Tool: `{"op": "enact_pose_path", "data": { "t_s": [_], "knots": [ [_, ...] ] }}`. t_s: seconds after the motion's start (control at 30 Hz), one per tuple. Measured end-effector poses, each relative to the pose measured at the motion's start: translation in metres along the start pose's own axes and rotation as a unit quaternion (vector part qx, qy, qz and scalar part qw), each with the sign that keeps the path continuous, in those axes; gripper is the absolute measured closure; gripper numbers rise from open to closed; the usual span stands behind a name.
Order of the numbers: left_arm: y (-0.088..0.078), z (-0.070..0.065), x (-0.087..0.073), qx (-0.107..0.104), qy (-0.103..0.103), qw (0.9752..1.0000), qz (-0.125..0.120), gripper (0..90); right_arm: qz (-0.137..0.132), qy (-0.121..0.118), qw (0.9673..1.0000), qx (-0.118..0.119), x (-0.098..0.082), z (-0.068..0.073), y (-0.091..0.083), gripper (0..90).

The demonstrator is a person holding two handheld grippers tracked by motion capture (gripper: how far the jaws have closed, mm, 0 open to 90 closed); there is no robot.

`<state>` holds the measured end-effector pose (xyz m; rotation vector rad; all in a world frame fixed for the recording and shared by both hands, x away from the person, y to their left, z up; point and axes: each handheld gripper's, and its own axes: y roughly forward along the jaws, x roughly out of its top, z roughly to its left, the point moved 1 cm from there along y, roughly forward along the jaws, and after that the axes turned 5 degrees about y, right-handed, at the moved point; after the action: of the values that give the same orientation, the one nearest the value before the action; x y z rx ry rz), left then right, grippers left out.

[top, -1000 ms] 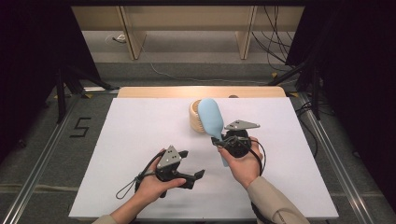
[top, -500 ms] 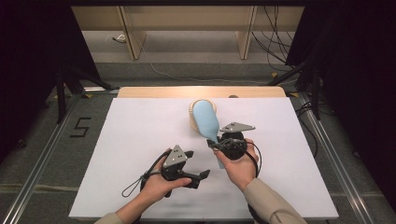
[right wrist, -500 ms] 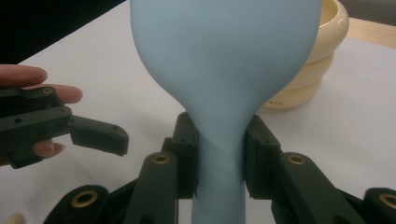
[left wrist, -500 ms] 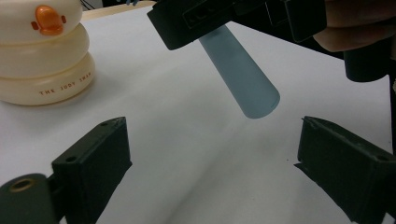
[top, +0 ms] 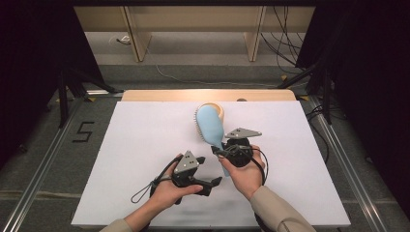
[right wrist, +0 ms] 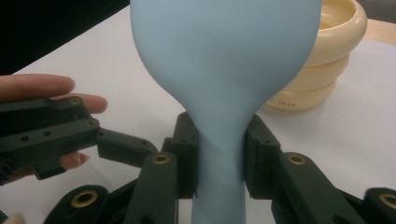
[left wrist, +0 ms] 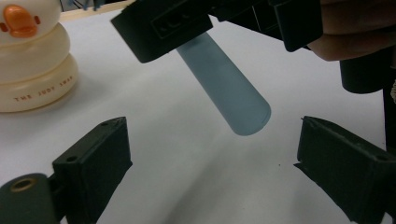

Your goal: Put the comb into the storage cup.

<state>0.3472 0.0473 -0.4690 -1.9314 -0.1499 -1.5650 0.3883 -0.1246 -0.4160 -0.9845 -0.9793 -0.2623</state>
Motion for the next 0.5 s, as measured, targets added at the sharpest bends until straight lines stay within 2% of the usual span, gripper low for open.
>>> {"op": "enact_pose_path", "data": {
  "t_s": [0.23,0.5],
  "knots": [
    [0.007,-0.004,0.002,-0.005,0.002,1.0,0.0,8.2,-0.001,0.0,1.0,0.005,-0.001,0.003,0.002,70.2],
    [0.012,-0.001,0.0,0.003,-0.023,0.9997,0.0,8.5,0.001,-0.001,1.0,0.009,-0.002,0.007,0.003,70.2]
  ]
}}
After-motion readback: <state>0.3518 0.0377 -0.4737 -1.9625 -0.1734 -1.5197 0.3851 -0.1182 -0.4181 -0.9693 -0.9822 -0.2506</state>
